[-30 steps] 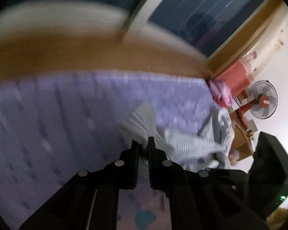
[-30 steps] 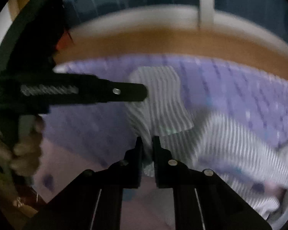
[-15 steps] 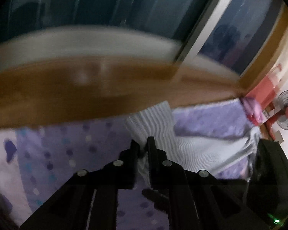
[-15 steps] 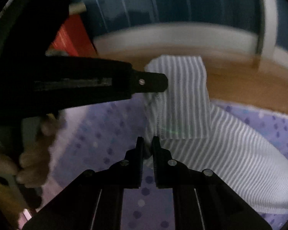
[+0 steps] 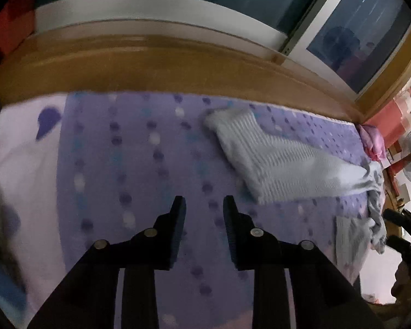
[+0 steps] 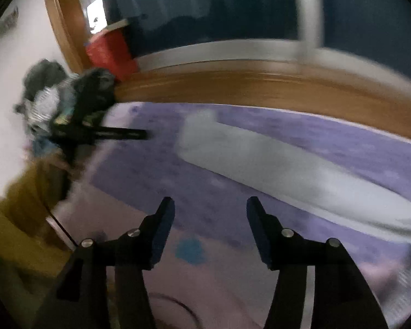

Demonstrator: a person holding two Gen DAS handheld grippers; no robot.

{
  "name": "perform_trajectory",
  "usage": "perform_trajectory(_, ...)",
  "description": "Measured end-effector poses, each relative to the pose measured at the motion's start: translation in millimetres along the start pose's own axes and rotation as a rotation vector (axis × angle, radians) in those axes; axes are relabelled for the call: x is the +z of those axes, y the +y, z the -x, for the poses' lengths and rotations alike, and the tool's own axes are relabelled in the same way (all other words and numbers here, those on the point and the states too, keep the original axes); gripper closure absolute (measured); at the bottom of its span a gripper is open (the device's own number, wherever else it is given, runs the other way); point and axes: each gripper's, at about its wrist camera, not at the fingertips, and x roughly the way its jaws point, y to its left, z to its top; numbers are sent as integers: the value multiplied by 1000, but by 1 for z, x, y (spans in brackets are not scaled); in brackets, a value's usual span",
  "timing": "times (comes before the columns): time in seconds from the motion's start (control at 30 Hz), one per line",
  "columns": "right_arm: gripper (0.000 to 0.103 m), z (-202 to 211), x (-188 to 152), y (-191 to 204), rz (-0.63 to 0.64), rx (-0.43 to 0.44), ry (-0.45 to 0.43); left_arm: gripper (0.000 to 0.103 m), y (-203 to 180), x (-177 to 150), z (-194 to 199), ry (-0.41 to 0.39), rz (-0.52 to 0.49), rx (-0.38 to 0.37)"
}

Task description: Fold clothes

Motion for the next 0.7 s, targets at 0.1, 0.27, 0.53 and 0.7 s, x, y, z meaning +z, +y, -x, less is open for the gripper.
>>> perform_trajectory(0.1,45,9,-28,-23,-99,-107,33,68,-15,-17,1,24,38,-80)
perform_trajectory(0.27,45,18,-79,-49,-209,-237,86,56,-83,-33,-21,107,-41,-213)
perform_trajectory(0.53,45,22,-121,-53,-132,-325,108,56,-199,-60,-73,266,-248,-209)
perform_trajectory(0.7,45,-6,-108,-27,36,-327,91,56,-228,-65,-81,263,-346,-128)
